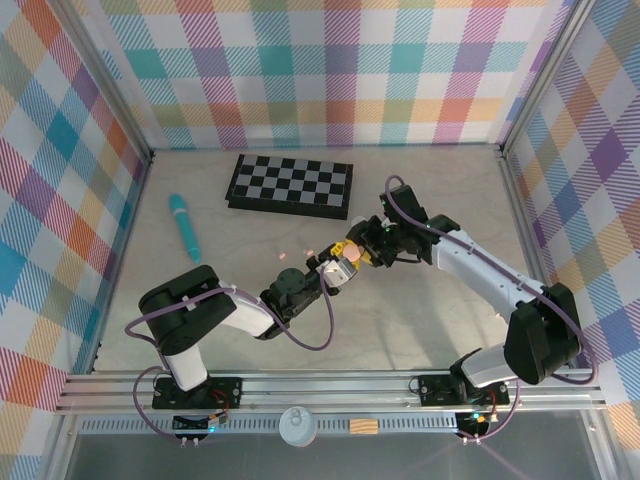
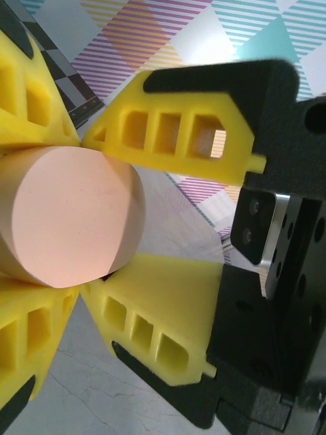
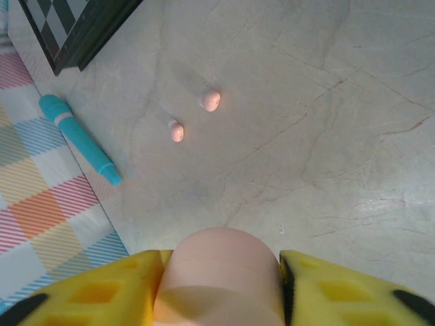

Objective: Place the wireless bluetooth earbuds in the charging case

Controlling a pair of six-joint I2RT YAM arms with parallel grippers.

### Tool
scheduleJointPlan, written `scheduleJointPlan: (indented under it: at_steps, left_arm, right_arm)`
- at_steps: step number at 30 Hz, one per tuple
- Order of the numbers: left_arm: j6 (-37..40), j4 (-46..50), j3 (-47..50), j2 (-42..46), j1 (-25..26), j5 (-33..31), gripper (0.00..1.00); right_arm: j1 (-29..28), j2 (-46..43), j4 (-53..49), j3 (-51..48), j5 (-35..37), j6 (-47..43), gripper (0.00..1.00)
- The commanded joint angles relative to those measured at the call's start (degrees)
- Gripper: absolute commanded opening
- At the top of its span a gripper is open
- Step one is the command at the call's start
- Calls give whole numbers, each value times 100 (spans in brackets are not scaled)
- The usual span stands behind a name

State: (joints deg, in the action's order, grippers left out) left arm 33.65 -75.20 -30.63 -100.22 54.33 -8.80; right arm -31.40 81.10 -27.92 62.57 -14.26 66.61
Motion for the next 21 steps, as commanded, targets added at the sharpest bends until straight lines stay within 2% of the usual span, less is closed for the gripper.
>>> scheduleJointPlan:
  at_steps: [1, 5, 7, 10, 11, 14, 17, 21]
  left_arm:
    - [-278, -171, 29, 232, -42, 191, 29]
    - [-638, -111, 208, 499, -147, 380, 29]
    - [-890, -111, 279, 660, -236, 474, 29]
    - [-1262, 19, 341, 995, -369, 730, 29]
    - [-1418, 127, 340, 1127, -430, 890, 29]
    - [-1875, 602, 276, 1512, -616, 1562, 29]
    - [-2240, 968, 181, 1801, -747, 2242, 30]
    - [-2587, 1198, 46, 1963, -845, 2907, 30]
  right_arm:
    - [38, -436, 51, 0, 166, -764, 59]
    - [127, -1078, 431, -311, 268, -1493, 72]
    - [217, -1462, 750, -596, 162, -1910, 74]
    - [640, -1917, 1238, -1068, -715, -2277, 76]
    - [839, -2013, 1473, -1239, -1239, -2269, 76]
    - [1245, -2126, 2192, -1648, -2449, -1964, 75]
    - [1285, -1988, 3280, -2034, -3342, -1452, 74]
    - [1293, -1689, 4753, -2457, -3702, -469, 67]
